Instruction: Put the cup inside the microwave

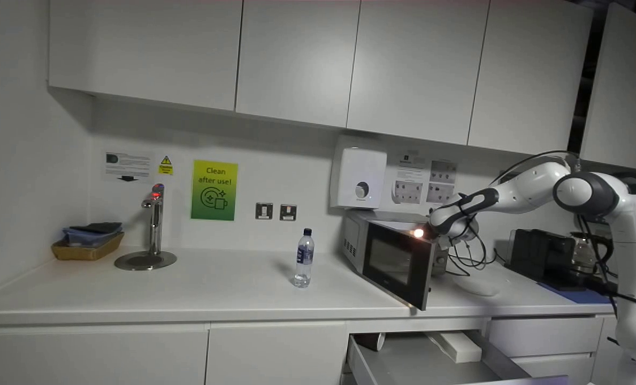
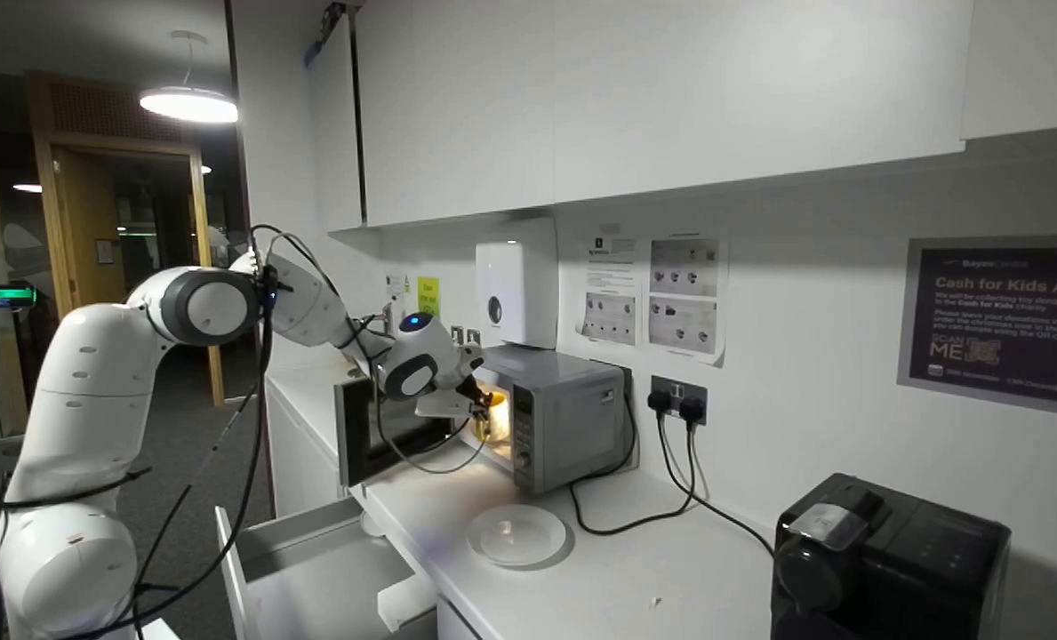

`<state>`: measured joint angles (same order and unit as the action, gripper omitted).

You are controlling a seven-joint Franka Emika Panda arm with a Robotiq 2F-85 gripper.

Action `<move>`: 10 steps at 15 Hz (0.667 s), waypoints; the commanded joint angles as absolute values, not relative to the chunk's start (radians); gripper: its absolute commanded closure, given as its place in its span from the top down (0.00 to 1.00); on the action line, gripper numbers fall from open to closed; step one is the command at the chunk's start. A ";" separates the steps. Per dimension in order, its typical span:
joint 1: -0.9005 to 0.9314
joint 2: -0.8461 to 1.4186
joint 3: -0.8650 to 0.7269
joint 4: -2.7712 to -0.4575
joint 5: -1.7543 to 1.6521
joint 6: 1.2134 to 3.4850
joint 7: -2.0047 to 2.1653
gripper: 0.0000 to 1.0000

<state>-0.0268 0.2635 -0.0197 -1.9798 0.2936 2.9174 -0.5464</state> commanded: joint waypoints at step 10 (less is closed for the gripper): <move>-0.036 0.304 -0.002 -1.910 0.311 2.962 -0.568 0.04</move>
